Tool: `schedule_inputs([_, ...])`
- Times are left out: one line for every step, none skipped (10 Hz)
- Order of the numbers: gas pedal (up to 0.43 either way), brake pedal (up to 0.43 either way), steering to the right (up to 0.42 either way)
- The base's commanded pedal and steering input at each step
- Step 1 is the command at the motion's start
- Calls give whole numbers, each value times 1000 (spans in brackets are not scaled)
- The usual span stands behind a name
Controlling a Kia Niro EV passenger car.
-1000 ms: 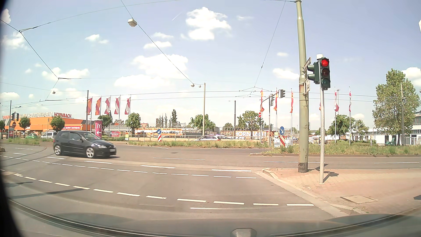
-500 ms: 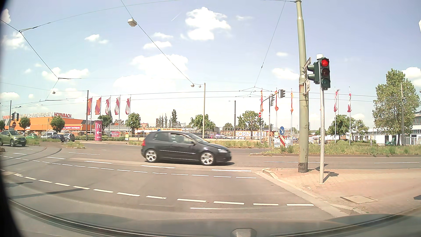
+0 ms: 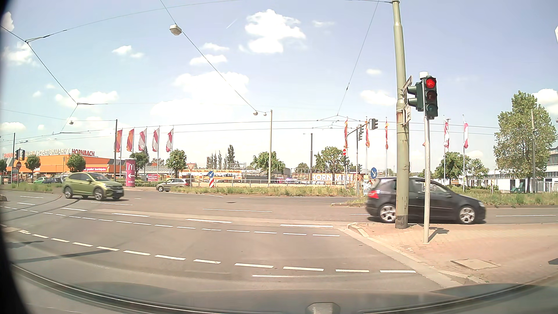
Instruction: Follow the waypoints while adhering to traffic rules and regulations
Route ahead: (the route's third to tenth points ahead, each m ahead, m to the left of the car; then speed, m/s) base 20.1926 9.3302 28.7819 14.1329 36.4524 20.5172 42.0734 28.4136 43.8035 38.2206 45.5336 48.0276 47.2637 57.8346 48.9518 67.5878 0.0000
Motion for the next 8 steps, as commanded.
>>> schedule_inputs([0,348,-49])
schedule_inputs([0,348,-49])
schedule_inputs([0,348,-48])
schedule_inputs([0,348,-48])
schedule_inputs([0,348,-49])
schedule_inputs([0,348,-48])
schedule_inputs([0,348,-48])
schedule_inputs([0,348,-49])
